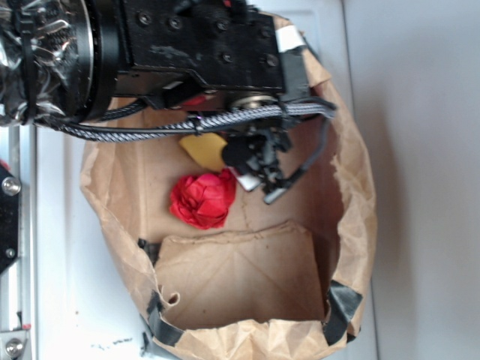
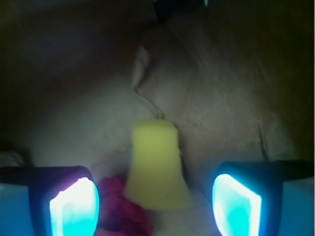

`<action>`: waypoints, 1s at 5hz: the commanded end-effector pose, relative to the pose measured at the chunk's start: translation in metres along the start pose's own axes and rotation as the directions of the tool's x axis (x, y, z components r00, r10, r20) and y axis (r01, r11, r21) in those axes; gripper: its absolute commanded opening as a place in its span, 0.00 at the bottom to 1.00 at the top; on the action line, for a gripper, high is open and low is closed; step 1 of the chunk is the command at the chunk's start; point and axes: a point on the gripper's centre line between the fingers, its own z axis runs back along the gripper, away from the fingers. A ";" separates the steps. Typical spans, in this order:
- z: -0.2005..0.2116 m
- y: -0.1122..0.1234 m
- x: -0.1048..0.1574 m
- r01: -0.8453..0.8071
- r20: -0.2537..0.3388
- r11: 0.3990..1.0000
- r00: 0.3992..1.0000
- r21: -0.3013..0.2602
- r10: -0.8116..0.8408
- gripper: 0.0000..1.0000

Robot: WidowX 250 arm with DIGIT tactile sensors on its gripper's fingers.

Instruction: Grab the green sponge.

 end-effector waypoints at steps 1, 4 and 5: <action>0.009 0.011 0.010 -0.024 0.085 1.000 0.996 -0.019 0.026 1.00; 0.009 0.011 0.010 -0.024 0.085 1.000 0.996 -0.019 0.026 1.00; 0.004 0.006 0.009 -0.058 0.066 0.998 0.996 -0.022 0.059 1.00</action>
